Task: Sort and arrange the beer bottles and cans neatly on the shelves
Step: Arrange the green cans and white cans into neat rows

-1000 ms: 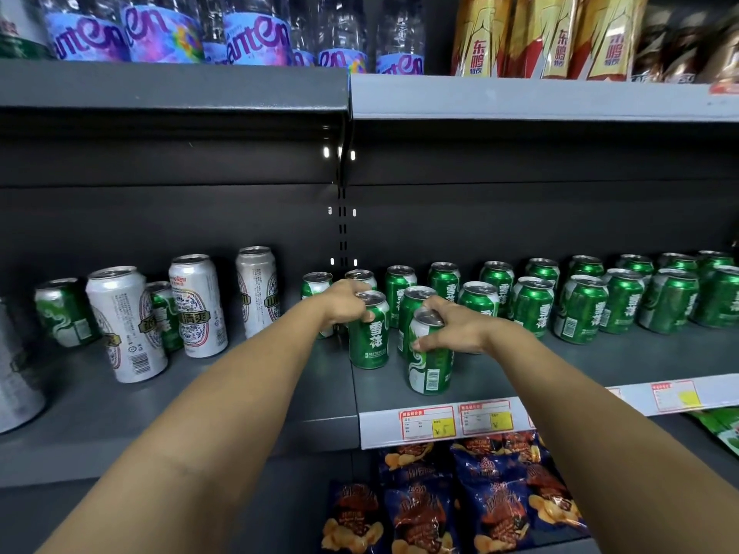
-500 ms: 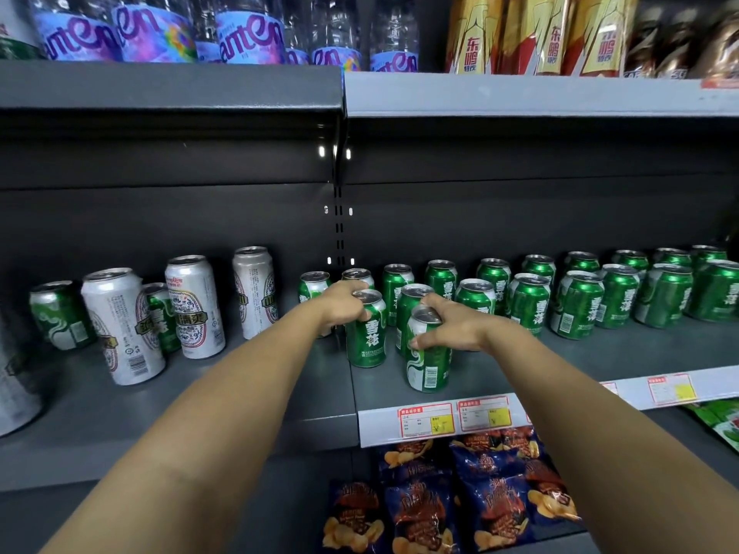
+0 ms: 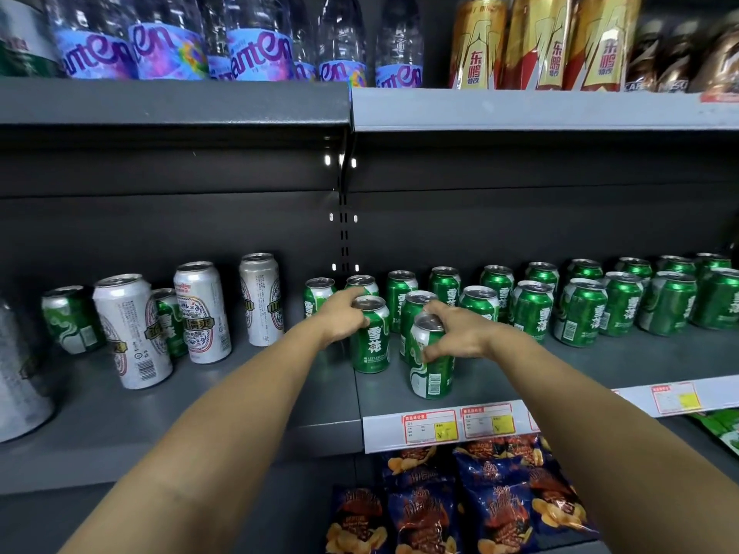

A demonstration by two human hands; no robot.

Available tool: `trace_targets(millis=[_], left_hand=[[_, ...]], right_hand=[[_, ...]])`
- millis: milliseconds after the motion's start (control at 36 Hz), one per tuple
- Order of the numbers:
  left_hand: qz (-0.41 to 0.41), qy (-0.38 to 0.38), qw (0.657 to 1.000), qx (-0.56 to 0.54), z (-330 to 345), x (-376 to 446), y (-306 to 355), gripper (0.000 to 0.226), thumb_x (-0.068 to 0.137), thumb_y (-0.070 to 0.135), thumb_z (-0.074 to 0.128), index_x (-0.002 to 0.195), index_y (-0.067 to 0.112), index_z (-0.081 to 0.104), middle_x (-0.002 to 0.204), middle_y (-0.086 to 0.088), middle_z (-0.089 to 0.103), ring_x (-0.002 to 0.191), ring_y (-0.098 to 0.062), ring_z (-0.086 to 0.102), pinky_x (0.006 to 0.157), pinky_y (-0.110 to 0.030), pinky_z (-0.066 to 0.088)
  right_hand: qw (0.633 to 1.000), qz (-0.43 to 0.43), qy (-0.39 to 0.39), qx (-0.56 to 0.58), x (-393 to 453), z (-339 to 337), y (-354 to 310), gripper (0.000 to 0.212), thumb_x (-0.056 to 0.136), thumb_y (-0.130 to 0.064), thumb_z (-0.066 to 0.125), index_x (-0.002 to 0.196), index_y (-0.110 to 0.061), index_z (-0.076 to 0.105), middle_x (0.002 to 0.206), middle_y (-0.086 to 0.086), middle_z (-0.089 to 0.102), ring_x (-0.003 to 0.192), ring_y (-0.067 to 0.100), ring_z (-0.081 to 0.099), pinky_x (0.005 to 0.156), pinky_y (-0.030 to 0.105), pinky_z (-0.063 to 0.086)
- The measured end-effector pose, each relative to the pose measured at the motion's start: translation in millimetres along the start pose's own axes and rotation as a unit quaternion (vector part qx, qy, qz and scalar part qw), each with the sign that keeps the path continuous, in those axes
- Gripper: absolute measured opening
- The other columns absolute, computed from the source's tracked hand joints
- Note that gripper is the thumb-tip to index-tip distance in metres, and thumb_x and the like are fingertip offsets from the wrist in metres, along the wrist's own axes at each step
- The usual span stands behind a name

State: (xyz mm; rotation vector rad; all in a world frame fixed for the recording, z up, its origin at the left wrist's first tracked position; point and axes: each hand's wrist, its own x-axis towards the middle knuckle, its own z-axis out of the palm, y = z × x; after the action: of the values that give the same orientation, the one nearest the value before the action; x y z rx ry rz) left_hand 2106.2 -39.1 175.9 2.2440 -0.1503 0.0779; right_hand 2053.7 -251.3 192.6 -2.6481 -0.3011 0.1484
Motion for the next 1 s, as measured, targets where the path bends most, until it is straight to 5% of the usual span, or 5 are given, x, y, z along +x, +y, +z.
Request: trace_targets(millis=[250, 500, 778, 861, 1000], left_hand=[[-0.014, 0.285, 0.957, -0.056, -44, -16, -38, 0.03, 0.089, 0.003, 0.043, 0.105, 0.018, 0.063, 0.099, -0.006, 0.068, 0.093, -0.03, 0.063, 0.086, -0.039, 0.052], [-0.005, 0.159, 0.983, -0.096, -72, -26, -104, 0.027, 0.079, -0.003, 0.043, 0.091, 0.016, 0.057, 0.082, -0.002, 0.058, 0.085, -0.023, 0.054, 0.077, -0.034, 0.044], [-0.012, -0.071, 0.987, -0.141, -68, -39, -120, 0.093, 0.063, 0.011, 0.083, 0.142, 0.023, 0.035, 0.129, -0.003, 0.056, 0.119, -0.017, 0.054, 0.104, -0.038, 0.046], [-0.014, -0.063, 0.988, -0.139, -61, -35, -114, 0.071, 0.056, 0.013, 0.07, 0.123, 0.024, 0.048, 0.11, -0.001, 0.064, 0.106, -0.017, 0.06, 0.097, -0.04, 0.05], [0.055, 0.174, 0.978, -0.104, -74, -32, -98, 0.031, 0.074, -0.003, 0.055, 0.092, 0.022, 0.05, 0.084, 0.005, 0.057, 0.082, -0.019, 0.055, 0.074, -0.032, 0.045]], right_hand=[[0.993, -0.117, -0.027, -0.012, 6, -16, -77, 0.071, 0.076, -0.034, 0.08, 0.135, -0.021, 0.043, 0.138, 0.004, 0.047, 0.118, 0.021, 0.049, 0.092, 0.031, 0.045], [0.961, -0.174, 0.031, -0.215, 33, 20, -159, 0.069, 0.074, -0.054, 0.075, 0.127, -0.025, 0.043, 0.121, -0.002, 0.06, 0.115, 0.023, 0.051, 0.095, 0.038, 0.032], [0.979, -0.107, -0.051, -0.164, 78, 46, -178, 0.041, 0.074, -0.026, 0.082, 0.09, -0.033, 0.044, 0.107, -0.004, 0.05, 0.097, 0.019, 0.048, 0.07, 0.026, 0.038], [0.984, -0.085, -0.072, -0.142, 86, 51, -174, 0.044, 0.073, -0.024, 0.082, 0.082, -0.031, 0.04, 0.091, -0.009, 0.048, 0.091, 0.018, 0.048, 0.072, 0.029, 0.038], [0.994, -0.05, -0.075, -0.062, 87, 37, -191, 0.066, 0.083, -0.052, 0.067, 0.137, -0.022, 0.045, 0.135, 0.0, 0.05, 0.121, 0.019, 0.051, 0.1, 0.03, 0.041]])
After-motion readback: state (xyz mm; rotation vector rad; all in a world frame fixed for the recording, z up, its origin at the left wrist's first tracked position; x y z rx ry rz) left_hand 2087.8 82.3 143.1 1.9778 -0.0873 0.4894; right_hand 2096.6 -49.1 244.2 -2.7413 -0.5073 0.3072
